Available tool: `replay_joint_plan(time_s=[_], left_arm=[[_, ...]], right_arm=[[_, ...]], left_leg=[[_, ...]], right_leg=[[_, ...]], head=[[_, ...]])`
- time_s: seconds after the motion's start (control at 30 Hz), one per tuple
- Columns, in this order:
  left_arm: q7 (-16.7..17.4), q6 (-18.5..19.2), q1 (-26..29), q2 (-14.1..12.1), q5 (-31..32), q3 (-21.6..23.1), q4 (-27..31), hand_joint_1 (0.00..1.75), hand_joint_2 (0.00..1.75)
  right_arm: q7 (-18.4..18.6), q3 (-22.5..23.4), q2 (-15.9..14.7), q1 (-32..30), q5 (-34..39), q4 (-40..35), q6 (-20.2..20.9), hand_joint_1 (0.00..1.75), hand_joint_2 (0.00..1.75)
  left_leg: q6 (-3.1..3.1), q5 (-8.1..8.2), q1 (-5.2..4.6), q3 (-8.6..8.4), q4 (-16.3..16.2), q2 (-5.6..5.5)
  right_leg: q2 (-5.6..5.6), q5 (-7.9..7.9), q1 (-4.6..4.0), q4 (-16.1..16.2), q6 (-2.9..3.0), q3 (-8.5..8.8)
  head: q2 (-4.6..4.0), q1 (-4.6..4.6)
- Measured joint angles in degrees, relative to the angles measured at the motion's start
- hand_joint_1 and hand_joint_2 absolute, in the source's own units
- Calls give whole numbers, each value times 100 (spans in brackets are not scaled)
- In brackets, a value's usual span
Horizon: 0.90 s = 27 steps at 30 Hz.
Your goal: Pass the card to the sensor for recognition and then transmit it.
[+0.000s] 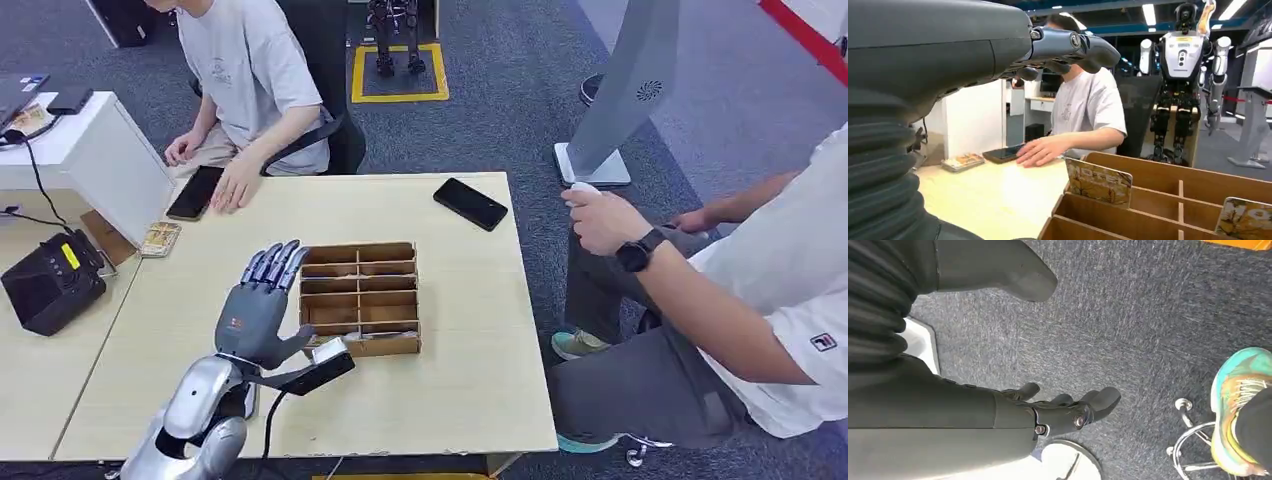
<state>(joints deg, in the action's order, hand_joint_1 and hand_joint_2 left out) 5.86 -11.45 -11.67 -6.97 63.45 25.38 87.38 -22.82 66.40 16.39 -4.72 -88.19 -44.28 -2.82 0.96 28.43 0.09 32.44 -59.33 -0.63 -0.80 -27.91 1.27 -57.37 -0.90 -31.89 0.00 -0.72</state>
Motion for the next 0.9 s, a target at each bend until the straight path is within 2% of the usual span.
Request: replay_joint_plan(time_s=[0.4,0.9], left_arm=[[70,245,-154,72,-289,0,-157,0,175],[243,195,-254,173,-433,-133,-577,0,175]], right_arm=[[-9,-76,-26,81,0,160,-67,0,175],[26,-199,-81,199,0,474,-195,0,175]], left_leg=[[0,0,0,0,0,0],[0,-1,0,0,0,0]], right_leg=[[-1,0,0,0,0,-1],[-1,1,0,0,0,-1]], head=[[0,0],[0,0]])
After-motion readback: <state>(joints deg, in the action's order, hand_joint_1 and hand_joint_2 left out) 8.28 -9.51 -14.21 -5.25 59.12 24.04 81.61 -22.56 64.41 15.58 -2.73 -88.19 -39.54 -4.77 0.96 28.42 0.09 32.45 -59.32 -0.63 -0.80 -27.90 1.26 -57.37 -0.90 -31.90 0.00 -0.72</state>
